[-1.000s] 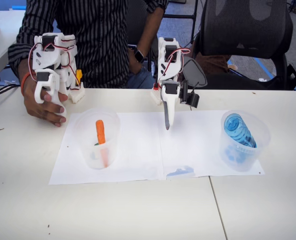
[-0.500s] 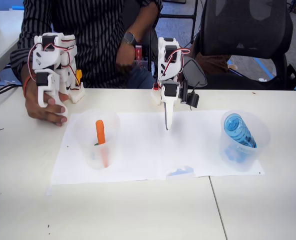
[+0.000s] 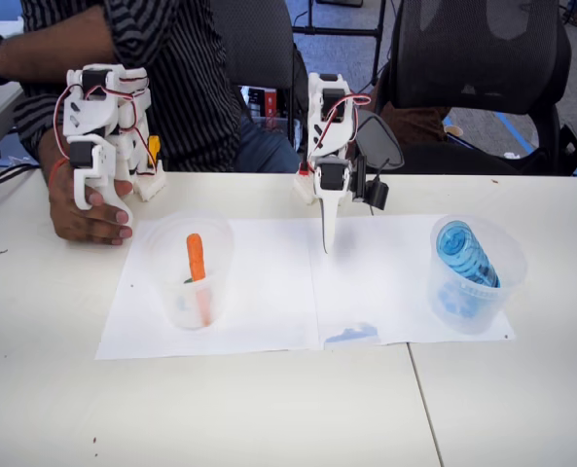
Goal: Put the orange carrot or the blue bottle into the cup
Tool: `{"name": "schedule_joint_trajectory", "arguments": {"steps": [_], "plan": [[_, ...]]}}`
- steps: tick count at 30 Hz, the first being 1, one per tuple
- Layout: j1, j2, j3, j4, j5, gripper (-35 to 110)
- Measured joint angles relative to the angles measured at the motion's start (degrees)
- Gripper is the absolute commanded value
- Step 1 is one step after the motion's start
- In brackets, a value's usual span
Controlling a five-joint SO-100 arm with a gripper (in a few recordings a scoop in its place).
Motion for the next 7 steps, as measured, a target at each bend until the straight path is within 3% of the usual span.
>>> {"name": "schedule_joint_trajectory", "arguments": {"steps": [7], "plan": [[0.44, 0.00, 0.00, 0.00, 0.00, 13]]}}
